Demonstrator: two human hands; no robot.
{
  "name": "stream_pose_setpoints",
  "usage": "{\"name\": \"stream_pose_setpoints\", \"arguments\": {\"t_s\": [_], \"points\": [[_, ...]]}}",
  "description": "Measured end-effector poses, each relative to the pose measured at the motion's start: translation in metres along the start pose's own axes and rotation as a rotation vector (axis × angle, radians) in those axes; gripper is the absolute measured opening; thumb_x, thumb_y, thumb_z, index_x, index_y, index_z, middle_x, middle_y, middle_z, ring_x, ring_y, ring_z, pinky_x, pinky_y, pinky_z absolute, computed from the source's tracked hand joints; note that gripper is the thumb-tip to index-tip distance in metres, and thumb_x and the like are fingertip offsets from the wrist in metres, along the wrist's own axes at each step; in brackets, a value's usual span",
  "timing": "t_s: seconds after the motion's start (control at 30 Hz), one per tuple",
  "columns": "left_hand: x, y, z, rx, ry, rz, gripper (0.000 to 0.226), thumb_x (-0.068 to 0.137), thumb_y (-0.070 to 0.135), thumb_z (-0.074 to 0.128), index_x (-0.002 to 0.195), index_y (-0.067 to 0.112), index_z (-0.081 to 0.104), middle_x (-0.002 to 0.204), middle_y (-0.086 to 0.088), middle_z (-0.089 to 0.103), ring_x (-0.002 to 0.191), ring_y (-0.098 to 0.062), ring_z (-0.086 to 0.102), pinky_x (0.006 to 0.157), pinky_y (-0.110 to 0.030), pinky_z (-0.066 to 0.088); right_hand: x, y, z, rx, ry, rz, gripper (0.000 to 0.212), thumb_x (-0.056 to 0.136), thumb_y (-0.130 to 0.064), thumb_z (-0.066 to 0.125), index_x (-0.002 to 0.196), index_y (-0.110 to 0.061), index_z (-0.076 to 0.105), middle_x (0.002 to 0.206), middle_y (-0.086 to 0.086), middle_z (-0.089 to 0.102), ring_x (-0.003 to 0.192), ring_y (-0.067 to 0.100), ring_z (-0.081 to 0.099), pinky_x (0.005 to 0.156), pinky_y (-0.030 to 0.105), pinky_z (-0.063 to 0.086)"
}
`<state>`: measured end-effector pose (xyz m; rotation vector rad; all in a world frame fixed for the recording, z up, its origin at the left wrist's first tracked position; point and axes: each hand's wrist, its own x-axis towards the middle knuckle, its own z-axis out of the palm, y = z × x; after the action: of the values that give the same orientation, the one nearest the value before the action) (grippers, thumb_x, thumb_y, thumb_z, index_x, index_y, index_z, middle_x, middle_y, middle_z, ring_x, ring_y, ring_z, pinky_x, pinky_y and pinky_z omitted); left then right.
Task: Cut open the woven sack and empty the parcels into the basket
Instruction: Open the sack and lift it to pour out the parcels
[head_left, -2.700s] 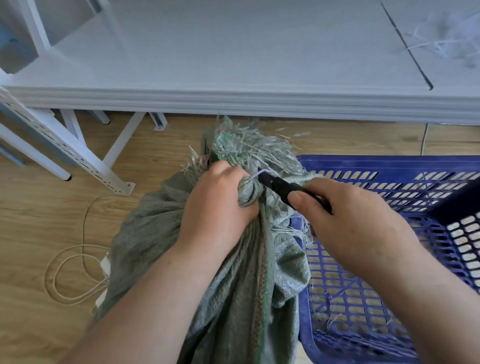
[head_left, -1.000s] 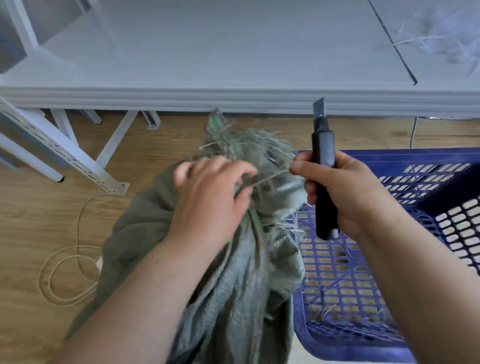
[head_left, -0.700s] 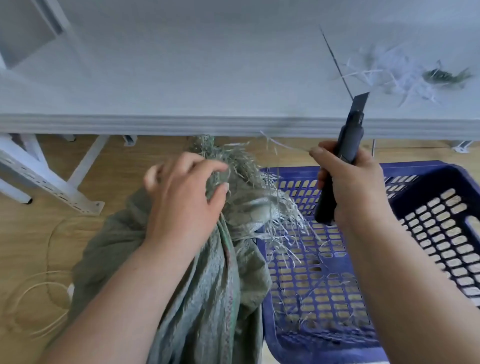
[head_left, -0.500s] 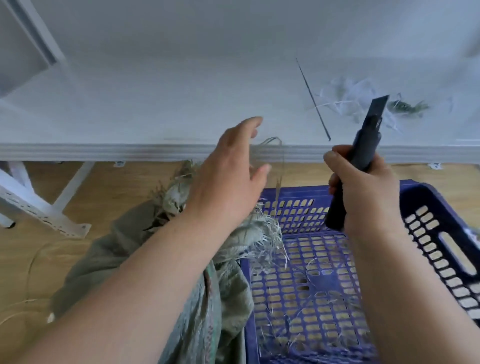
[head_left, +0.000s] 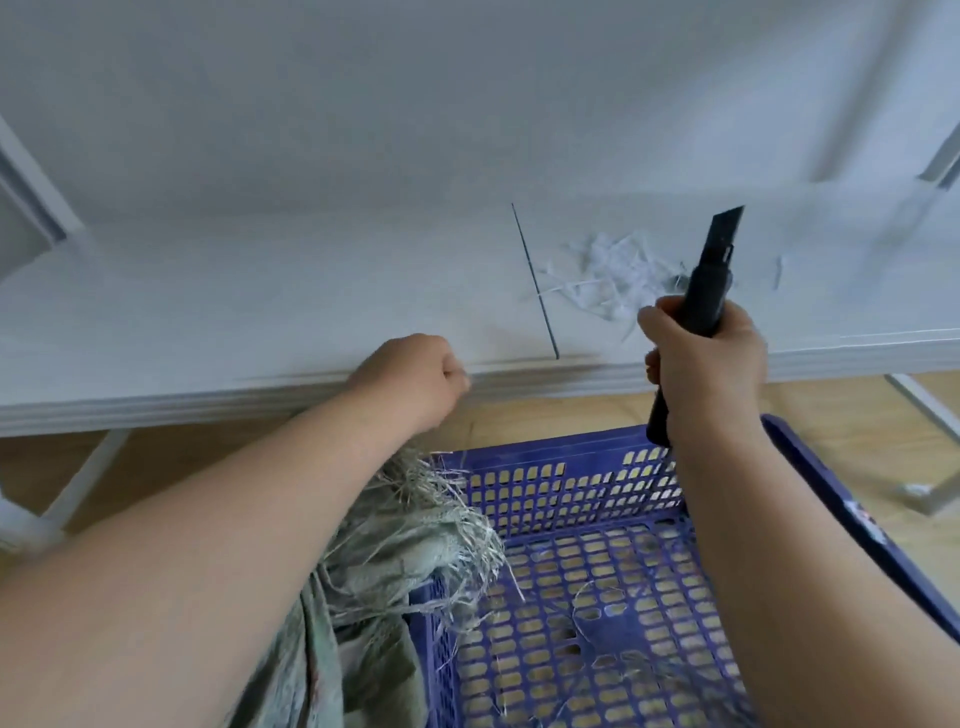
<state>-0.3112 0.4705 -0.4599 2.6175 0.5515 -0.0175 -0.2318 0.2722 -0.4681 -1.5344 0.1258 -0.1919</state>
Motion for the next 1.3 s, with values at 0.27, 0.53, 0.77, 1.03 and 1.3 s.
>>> {"name": "stream_pose_setpoints", "arguments": {"t_s": [0.27,0.53,0.77,1.03,1.3], "points": [[-0.008,0.036,-0.008,0.015,0.194,0.126,0.028,0.094,0.033,0.056,0.121,0.031,0.057,0.128,0.007,0.048,0.100,-0.014,0.055,0.084,-0.030,0.044,0.049,-0.027,0.027,-0.131,-0.066,0.033,0.024,0.078,-0.012,0.069,0.102,-0.012,0.065,0.066,0.000,0.060,0.053,0.013,0.060,0.065,0.031,0.056],[-0.051,-0.015,-0.031,0.019,-0.088,0.017,0.076,0.073,0.030,0.081,0.138,0.038,0.043,0.141,0.005,0.031,0.107,-0.012,0.052,0.092,-0.025,0.040,-0.039,-0.008,0.025,-0.132,-0.340,-0.002,0.012,0.080,-0.015,0.068,0.088,-0.023,0.064,0.069,-0.002,0.057,0.056,0.015,0.053,0.054,0.026,0.047],[-0.094,-0.086,-0.079,-0.161,0.153,-0.138,0.012,0.085,0.024,0.071,0.095,0.031,0.068,0.088,0.008,0.073,0.089,-0.013,0.067,0.087,-0.031,0.050,-0.119,0.022,0.058,-0.302,-0.779,0.094,0.008,0.080,-0.019,0.073,0.086,-0.016,0.070,0.055,-0.003,0.058,0.046,0.013,0.054,0.052,0.027,0.046],[-0.170,-0.141,-0.010,-0.217,0.206,-0.312,0.022,0.085,0.047,0.062,0.105,0.038,0.061,0.110,0.014,0.059,0.099,-0.005,0.057,0.091,-0.034,0.047,-0.179,0.051,0.058,-0.334,-1.049,0.563,0.021,0.090,-0.033,0.066,0.088,-0.013,0.061,0.072,0.004,0.055,0.063,0.016,0.054,0.060,0.027,0.049],[-0.183,-0.098,0.009,-0.421,-0.074,-0.069,0.044,0.077,0.046,0.071,0.116,0.049,0.050,0.099,0.024,0.062,0.080,0.010,0.061,0.076,-0.018,0.052,-0.205,0.055,0.078,0.004,-0.690,0.460,0.008,0.099,-0.025,0.051,0.101,-0.030,0.057,0.087,0.001,0.063,0.082,0.018,0.065,0.089,0.044,0.054]]}}
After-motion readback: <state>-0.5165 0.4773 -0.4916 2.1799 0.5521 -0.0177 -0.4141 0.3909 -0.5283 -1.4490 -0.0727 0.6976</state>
